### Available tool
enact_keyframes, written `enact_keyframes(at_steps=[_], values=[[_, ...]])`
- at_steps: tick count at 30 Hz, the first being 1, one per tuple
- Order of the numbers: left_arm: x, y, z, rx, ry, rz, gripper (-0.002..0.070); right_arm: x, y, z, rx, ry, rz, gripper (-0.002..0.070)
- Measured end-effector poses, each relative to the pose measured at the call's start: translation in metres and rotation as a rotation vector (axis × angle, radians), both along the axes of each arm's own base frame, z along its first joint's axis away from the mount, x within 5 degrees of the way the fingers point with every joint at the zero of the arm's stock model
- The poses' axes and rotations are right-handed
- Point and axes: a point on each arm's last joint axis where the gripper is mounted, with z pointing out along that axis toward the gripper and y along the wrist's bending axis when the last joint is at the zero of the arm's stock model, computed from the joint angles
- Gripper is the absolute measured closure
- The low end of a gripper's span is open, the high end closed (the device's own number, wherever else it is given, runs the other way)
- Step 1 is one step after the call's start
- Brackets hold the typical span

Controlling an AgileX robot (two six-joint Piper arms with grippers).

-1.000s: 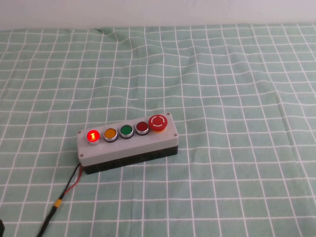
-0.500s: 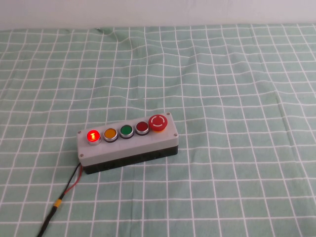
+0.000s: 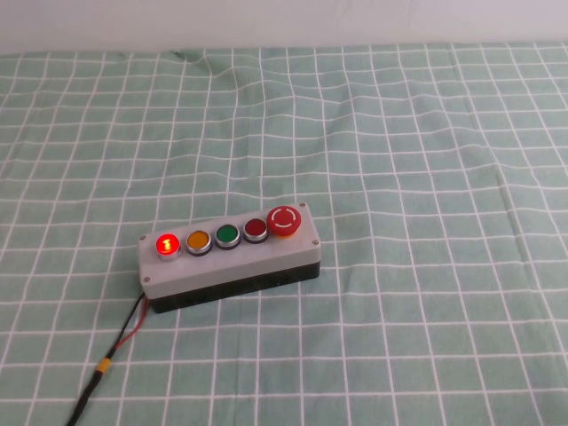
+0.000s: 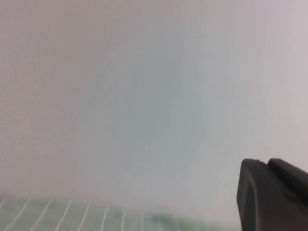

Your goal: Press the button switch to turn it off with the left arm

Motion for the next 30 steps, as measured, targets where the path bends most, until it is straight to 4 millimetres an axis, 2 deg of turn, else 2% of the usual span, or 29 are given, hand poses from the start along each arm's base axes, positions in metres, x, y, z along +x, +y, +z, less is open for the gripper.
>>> enact_keyframes(at_steps=[5,8,11,16,20,23,27,30], values=[[-0.015,0.0,0.027,-0.08,-0.334,-0.037,0.0678,0.0,0.0,0.0,0.0,0.0,0.0,0.0692],[-0.021,0.001,0.043,-0.093,-0.411,-0.045,0.0678,0.0,0.0,0.0,0.0,0.0,0.0,0.0692],[-0.031,0.002,0.073,-0.094,-0.462,-0.047,0.0678,0.0,0.0,0.0,0.0,0.0,0.0,0.0692],[-0.06,0.004,0.134,-0.094,-0.521,-0.043,0.0678,0.0,0.0,0.0,0.0,0.0,0.0,0.0692],[-0.067,0.005,0.172,-0.088,-0.375,-0.031,0.0678,0.0,0.0,0.0,0.0,0.0,0.0,0.0692],[-0.063,0.006,0.196,-0.065,-0.216,-0.012,0.0678,0.0,0.0,0.0,0.0,0.0,0.0,0.0692],[-0.041,0.004,0.212,-0.021,0.054,0.003,0.0678,0.0,0.0,0.0,0.0,0.0,0.0,0.0692],[-0.017,-0.001,0.214,0.024,0.295,-0.026,0.0678,0.0,0.0,0.0,0.0,0.0,0.0,0.0692]])
